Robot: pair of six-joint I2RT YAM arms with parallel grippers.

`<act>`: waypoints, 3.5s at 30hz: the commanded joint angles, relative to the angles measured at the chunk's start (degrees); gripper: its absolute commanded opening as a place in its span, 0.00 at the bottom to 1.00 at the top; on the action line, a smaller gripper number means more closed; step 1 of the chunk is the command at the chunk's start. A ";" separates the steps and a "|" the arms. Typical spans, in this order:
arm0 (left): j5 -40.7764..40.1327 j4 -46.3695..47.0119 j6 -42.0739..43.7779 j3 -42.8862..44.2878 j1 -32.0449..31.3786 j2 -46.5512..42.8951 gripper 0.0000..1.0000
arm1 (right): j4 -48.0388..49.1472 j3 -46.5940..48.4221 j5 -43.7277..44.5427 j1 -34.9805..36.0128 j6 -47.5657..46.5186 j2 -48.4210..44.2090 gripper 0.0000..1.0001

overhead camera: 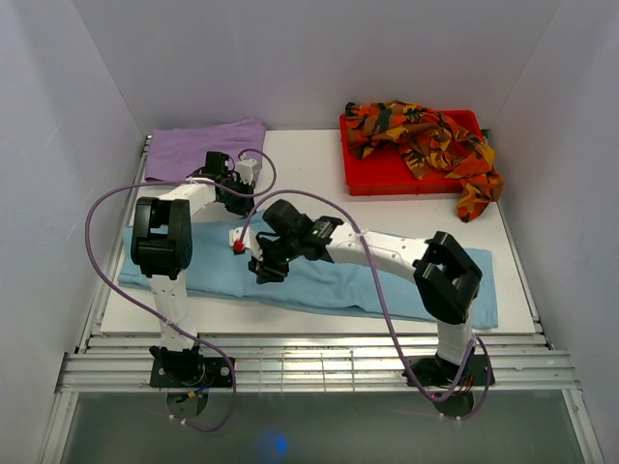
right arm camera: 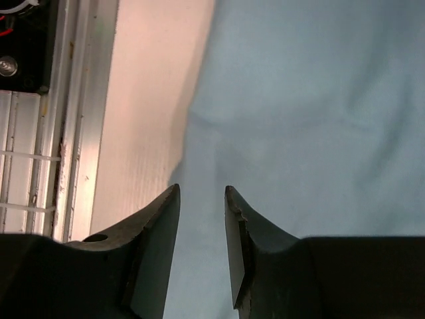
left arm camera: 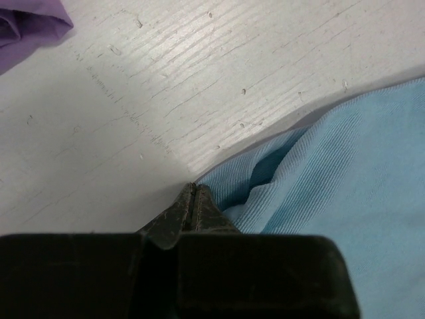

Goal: Fold and stack the trousers
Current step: Fold the trousers

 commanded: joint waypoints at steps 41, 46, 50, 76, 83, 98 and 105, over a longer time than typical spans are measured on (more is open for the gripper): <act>-3.67 -0.54 -1.41 -1.56 0.79 0.24 0.00 | 3.63 2.28 10.94 7.94 1.43 9.93 0.47; -3.58 -1.06 -1.32 -0.24 0.79 1.21 0.00 | 3.45 1.57 11.56 8.03 0.55 10.29 0.48; -3.50 -1.33 -1.32 0.64 0.79 1.82 0.00 | 3.54 1.57 11.39 8.29 0.55 10.20 0.48; -4.37 -1.68 -2.46 1.17 0.79 3.05 0.00 | 4.94 2.45 11.21 9.79 1.77 9.06 0.08; -4.46 -1.68 -2.55 1.52 0.79 3.32 0.00 | 5.38 2.28 8.49 10.67 3.71 7.74 0.08; -3.76 -2.38 -2.81 2.83 0.88 4.11 0.00 | 5.30 2.02 11.64 10.67 4.68 8.27 0.29; 0.10 -5.81 -4.92 5.73 1.67 0.69 0.34 | -0.32 -4.03 7.70 -3.10 4.07 -4.20 0.59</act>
